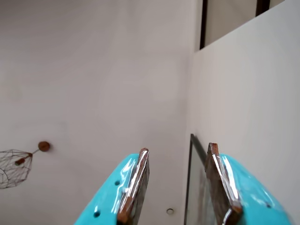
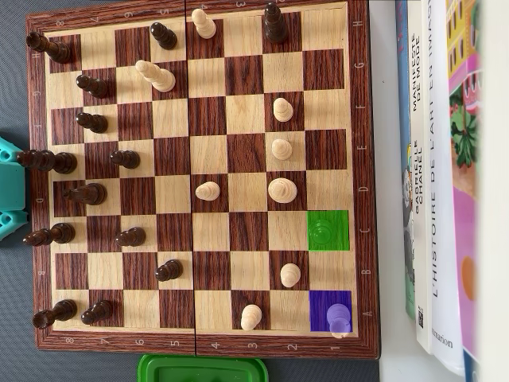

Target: Play chess

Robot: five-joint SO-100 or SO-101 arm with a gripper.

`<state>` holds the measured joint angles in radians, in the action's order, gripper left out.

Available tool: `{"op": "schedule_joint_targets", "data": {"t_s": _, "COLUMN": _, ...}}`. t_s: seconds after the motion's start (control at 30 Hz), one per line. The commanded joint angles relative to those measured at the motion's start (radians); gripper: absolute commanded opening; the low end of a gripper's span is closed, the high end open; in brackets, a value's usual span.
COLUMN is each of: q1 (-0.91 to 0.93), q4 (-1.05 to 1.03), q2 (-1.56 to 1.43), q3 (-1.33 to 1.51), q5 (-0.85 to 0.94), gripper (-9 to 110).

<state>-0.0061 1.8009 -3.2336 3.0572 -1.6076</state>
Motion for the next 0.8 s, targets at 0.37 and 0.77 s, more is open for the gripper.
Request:
{"op": "schedule_joint_targets", "data": {"t_s": 0.37, "q1": -0.003, "q4": -0.187, "q2": 0.198, "q3": -0.267, "q5": 0.078, "gripper": 18}}
{"op": "schedule_joint_targets", "data": {"t_s": 0.77, "q1": -0.003, "q4": -0.58, "q2": 0.201, "q3": -0.426, "q5": 0.132, "gripper": 18}}
